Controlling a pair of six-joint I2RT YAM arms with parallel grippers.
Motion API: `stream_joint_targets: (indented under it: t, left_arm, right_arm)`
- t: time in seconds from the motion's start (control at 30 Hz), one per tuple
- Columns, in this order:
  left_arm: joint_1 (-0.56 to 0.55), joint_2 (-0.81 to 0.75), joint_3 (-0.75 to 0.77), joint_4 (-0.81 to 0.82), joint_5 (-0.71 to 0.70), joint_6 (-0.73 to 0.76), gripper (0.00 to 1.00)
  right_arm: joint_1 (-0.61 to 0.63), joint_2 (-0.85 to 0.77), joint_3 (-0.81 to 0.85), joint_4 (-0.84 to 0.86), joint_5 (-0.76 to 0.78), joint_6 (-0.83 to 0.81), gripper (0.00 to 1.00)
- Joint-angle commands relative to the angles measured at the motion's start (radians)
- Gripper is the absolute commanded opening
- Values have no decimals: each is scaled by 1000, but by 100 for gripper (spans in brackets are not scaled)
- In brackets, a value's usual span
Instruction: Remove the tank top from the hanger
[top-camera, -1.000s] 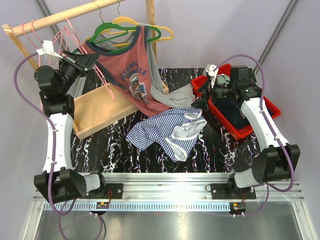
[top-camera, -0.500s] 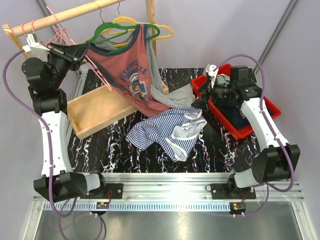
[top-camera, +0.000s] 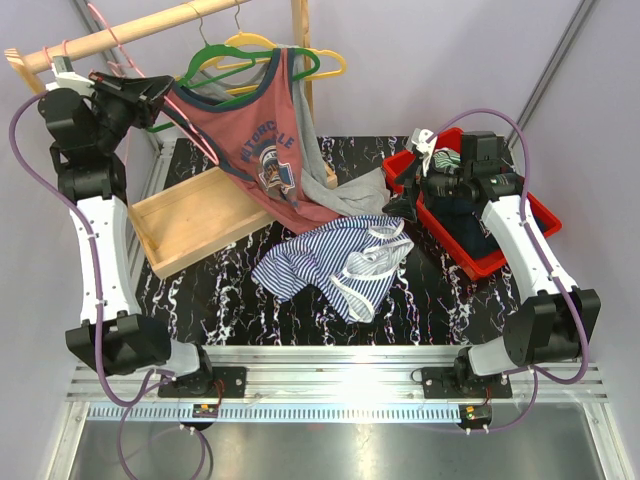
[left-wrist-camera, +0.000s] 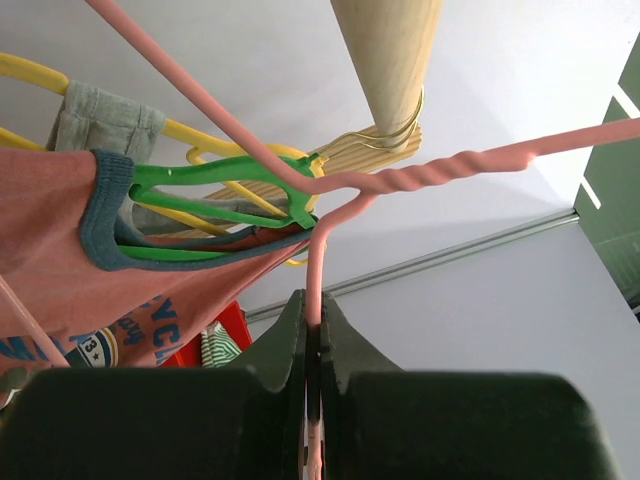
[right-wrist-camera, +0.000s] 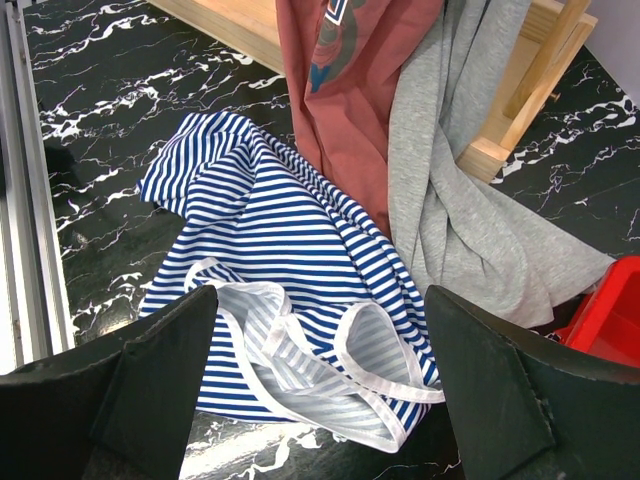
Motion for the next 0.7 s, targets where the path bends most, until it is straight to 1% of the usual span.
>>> stream_joint_targets:
  t: [0.0,0.3,0.67]
  left_arm:
    - [14,5,63,-7,18,-28,0]
    - [32,23,64,-39,-4,-86,0]
    - [46,43,40,-28,-1,-115,7]
  right_arm:
    - [-3,-37,13,44,-9,5,92]
    - [-1,-35,17,59,-24,17,92]
    - [-3,-34,20,70,-33,28,92]
